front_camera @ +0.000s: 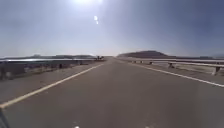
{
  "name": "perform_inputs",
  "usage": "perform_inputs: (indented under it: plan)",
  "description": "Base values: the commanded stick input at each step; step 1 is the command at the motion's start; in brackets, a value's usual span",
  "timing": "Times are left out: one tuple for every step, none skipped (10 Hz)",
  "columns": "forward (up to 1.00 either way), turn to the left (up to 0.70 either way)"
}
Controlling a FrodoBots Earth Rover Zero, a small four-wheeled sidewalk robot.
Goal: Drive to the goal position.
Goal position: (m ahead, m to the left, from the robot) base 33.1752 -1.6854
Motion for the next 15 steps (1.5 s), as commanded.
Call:
perform_inputs:
  plan:
    - [1.00, 0.00]
    - [1.00, 0.00]
    - [1.00, 0.00]
    - [1.00, 0.00]
    - [1.00, 0.00]
    - [1.00, 0.00]
    - [1.00, 0.00]
    - [1.00, 0.00]
    - [1.00, 0.00]
    - [1.00, 0.00]
    - [1.00, 0.00]
    - [1.00, 0.00]
    - [1.00, 0.00]
    - [1.00, 0.00]
    - [1.00, 0.00]
